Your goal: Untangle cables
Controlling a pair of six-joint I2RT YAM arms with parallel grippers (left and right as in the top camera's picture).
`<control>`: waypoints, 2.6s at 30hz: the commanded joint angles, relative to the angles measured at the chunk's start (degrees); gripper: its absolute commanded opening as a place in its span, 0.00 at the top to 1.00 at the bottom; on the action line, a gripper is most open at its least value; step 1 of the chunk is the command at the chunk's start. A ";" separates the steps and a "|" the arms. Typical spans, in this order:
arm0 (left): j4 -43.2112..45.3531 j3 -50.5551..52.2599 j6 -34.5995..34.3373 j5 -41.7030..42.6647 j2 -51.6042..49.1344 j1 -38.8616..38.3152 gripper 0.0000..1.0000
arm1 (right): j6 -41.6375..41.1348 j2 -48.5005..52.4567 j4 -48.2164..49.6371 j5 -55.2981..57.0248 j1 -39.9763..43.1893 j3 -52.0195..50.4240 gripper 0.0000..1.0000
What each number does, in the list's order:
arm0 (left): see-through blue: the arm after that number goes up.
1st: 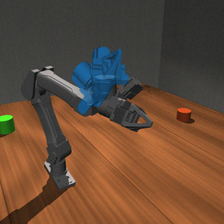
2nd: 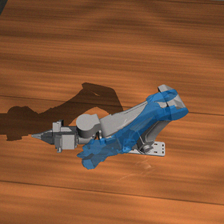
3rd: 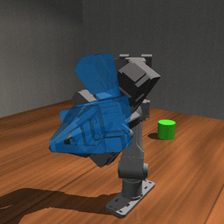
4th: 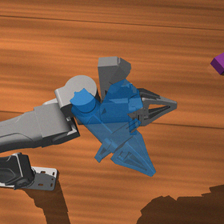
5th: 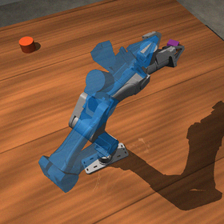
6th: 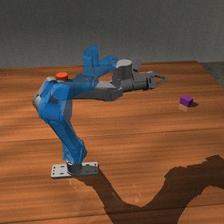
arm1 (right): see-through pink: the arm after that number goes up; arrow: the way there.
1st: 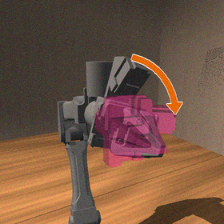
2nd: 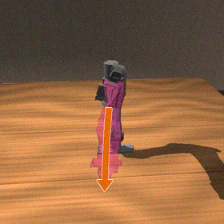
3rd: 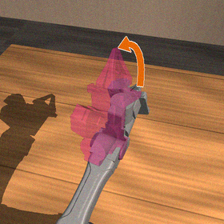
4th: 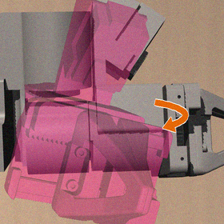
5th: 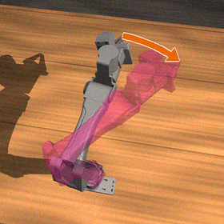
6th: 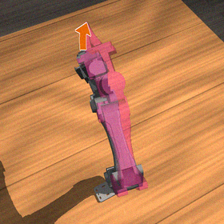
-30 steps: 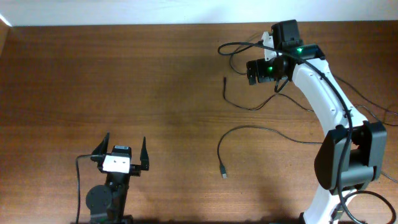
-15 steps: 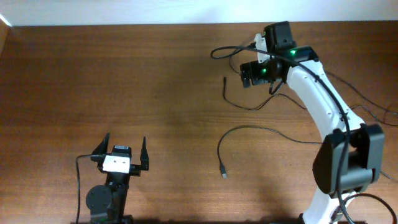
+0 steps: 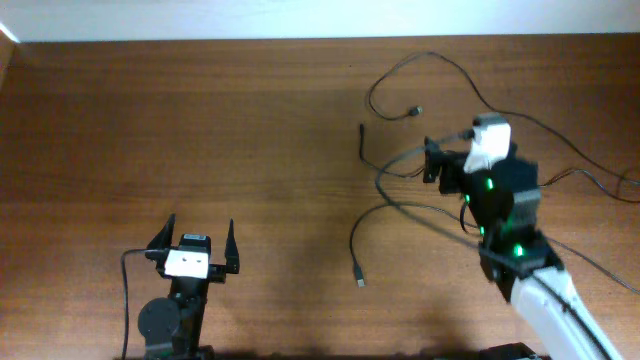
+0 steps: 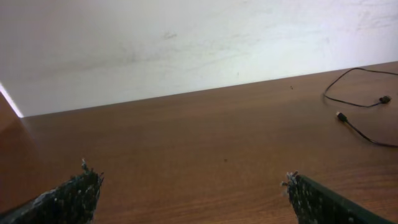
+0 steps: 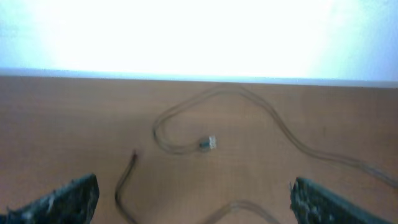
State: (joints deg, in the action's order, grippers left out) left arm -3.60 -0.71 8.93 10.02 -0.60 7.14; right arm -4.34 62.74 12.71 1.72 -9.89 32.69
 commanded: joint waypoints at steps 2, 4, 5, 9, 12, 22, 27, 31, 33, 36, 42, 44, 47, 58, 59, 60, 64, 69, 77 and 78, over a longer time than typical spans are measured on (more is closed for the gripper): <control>-0.33 0.15 0.13 -0.42 0.31 -0.28 0.01 | -0.42 -11.02 10.49 0.50 1.38 -14.56 0.01; -0.33 0.15 0.13 -0.42 0.31 -0.28 0.01 | -0.39 -16.46 12.70 0.52 2.36 -19.78 0.01; -0.33 0.15 0.11 -0.42 0.31 -0.28 0.01 | -0.42 -19.74 12.83 0.50 2.95 -22.01 0.01; -0.33 0.15 0.13 -0.42 0.31 -0.28 0.01 | -0.42 -32.96 12.72 0.48 5.25 -30.53 0.01; -0.33 0.15 0.13 -0.42 0.31 -0.28 0.01 | -0.59 -44.13 3.08 0.26 7.67 -32.35 0.01; -0.33 0.15 0.13 -0.42 0.31 -0.28 0.01 | -0.37 -58.86 -15.19 0.52 9.05 -32.35 0.01; -0.33 0.15 0.11 -0.42 0.31 -0.28 0.01 | -0.37 -62.60 -17.25 0.50 10.71 -32.35 0.01; -0.33 0.15 0.13 -0.42 0.31 -0.28 0.01 | -0.39 -62.60 -17.25 0.28 10.64 -32.35 0.01; -0.33 0.15 0.11 -0.42 0.31 -0.28 0.01 | -0.39 -62.60 -16.98 0.28 10.67 -32.35 0.01; -0.33 0.15 0.11 -0.42 0.31 -0.28 0.01 | 0.46 -62.58 -11.76 0.28 10.67 -32.35 0.01; -0.33 0.15 0.13 -0.42 0.31 -0.28 0.01 | 2.58 -62.58 2.49 -0.02 10.60 -32.35 0.01; -0.33 0.15 0.13 -0.42 0.31 -0.28 0.01 | 2.62 -62.58 -2.16 -0.61 10.62 -32.35 0.01; -0.33 0.15 0.13 -0.42 0.31 -0.28 0.01 | 2.62 -62.58 -12.55 -0.59 10.60 -32.35 0.01; -0.33 0.15 0.13 -0.42 0.31 -0.28 0.01 | 3.48 -62.60 1.36 -1.20 10.60 -32.35 0.01; -0.33 0.15 0.13 -0.42 0.31 -0.28 0.01 | 3.48 -62.58 8.83 -1.01 10.60 -32.35 0.01; -0.35 0.15 0.13 -0.42 0.31 -0.28 0.01 | 3.48 -62.58 15.04 -1.01 10.60 -32.35 0.01; -0.33 0.15 0.13 -0.42 0.31 -0.28 0.01 | 2.64 -62.55 19.54 -1.05 10.60 -32.37 0.01; -0.35 0.15 0.13 -0.42 0.31 -0.28 0.01 | 1.99 -62.55 2.34 1.18 10.60 -32.35 0.01; -0.33 0.15 0.13 -0.42 0.31 -0.28 0.01 | 12.04 -62.55 -13.77 0.68 10.62 -32.37 0.01; -0.33 0.15 0.11 -0.42 0.31 -0.28 0.01 | 14.64 -62.55 -15.21 -1.73 10.62 -32.37 0.01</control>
State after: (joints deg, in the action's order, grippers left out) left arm -3.64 -0.71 8.95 9.98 -0.62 7.14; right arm 5.21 0.58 -1.04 2.55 0.40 0.60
